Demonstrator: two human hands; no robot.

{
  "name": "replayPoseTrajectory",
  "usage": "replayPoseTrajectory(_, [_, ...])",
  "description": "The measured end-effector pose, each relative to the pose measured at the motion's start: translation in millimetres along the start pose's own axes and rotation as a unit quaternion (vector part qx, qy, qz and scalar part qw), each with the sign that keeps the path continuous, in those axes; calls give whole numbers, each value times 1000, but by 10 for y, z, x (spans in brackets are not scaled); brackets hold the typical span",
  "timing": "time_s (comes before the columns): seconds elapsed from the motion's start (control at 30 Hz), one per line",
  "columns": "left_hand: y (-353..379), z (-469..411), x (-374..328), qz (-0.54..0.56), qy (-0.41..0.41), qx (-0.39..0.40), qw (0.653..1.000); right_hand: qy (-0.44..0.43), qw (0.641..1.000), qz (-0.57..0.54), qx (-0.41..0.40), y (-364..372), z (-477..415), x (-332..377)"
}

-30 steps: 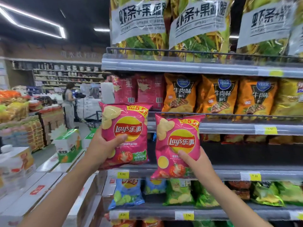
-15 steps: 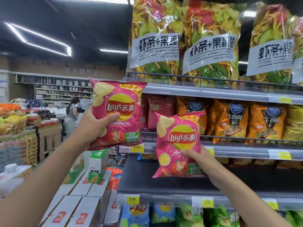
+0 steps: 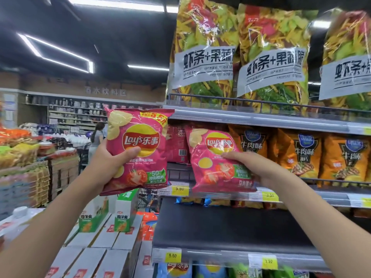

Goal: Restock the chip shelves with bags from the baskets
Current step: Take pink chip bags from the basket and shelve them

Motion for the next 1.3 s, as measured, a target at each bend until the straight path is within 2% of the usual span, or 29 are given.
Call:
replayPoseTrajectory(0.37, [-225, -23, 113, 22, 2, 6, 1000, 17, 998, -34, -42, 55, -563, 327])
replayPoseTrajectory(0.57, [-320, -15, 165, 13, -12, 4, 1000, 48, 997, -54, -33, 172, -812, 213])
replayPoseTrajectory(0.77, [-369, 34, 158, 14, -34, 30, 999, 81, 996, -28, -17, 263, -886, 230])
replayPoseTrajectory(0.97, [-400, 17, 183, 25, -32, 32, 999, 30, 998, -39, -37, 442, -954, 311])
replayPoseTrajectory(1.17, [-453, 5, 237, 19, -35, 34, 999, -16, 992, 47, -113, 364, -1122, 222])
replayPoseTrajectory(1.3, [-485, -53, 338, 27, -44, 28, 998, -2, 978, 172, -119, 316, -1172, 124])
Point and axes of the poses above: each hand's wrist, its own z-axis away from the middle knuckle, its own y-axis out of the palm, x = y × z, the point moved 5 cm from there along -z, towards the middle knuckle, and after that the axes turned 2 degrees about z, right-handed, at the moved point
